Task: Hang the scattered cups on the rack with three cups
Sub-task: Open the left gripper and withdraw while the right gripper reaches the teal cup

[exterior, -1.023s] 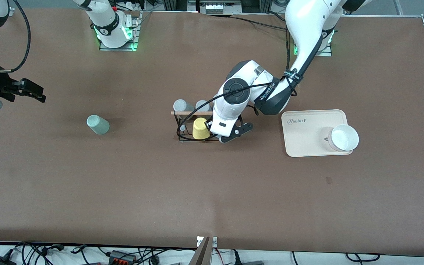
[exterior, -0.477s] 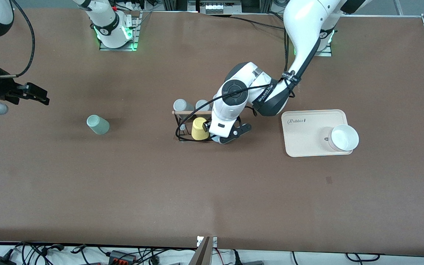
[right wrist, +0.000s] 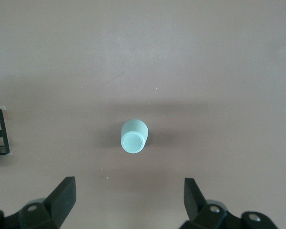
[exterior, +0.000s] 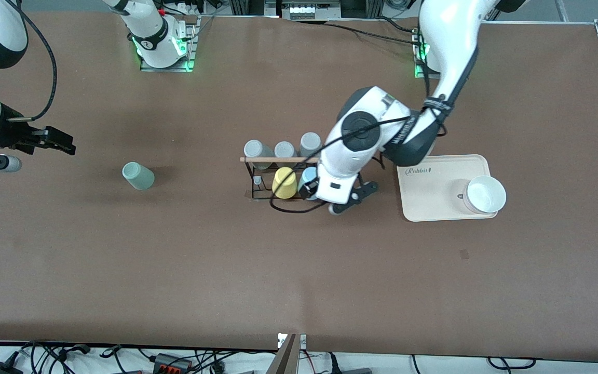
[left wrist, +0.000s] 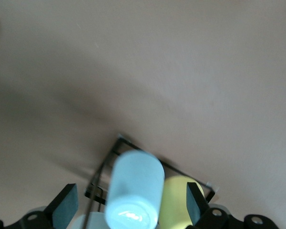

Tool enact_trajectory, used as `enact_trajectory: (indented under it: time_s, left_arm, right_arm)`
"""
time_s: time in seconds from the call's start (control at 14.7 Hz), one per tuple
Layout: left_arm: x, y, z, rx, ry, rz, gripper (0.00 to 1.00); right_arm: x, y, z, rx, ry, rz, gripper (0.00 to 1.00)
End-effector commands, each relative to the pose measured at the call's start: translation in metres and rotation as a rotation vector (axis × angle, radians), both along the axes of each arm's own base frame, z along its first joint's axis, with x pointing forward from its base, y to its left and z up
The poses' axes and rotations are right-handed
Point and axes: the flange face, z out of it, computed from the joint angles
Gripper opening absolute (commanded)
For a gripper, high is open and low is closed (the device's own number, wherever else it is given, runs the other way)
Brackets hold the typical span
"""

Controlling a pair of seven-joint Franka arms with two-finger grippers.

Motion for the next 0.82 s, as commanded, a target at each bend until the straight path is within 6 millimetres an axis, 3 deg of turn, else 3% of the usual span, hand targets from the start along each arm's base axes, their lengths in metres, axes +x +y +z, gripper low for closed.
enact_trajectory:
  time_s: [0.0,0.27,0.55,0.75]
  left_arm:
    - [0.008,0.054,0.039,0.046,0.022,-0.029,1.0]
    - [0.023,0.154,0.079,0.077,0.066,-0.172,1.0]
    - [-0.003,0.238,0.12,0.085,0.022,-0.342,1.0]
    - [-0.021,0.292,0.148,0.09,-0.019,-0.447,1.0]
  right_arm:
    - [0.001,0.002,-0.003,-0.004,0.012,0.019,1.0]
    - [0.013,0.006,-0.049,0.009,0.086,0.02,1.0]
    - [0.026,0.023,-0.118,-0.001,0.157,0.034,1.0]
    - [0.014,0.021,-0.176,-0.002,0.157,0.034,1.0]
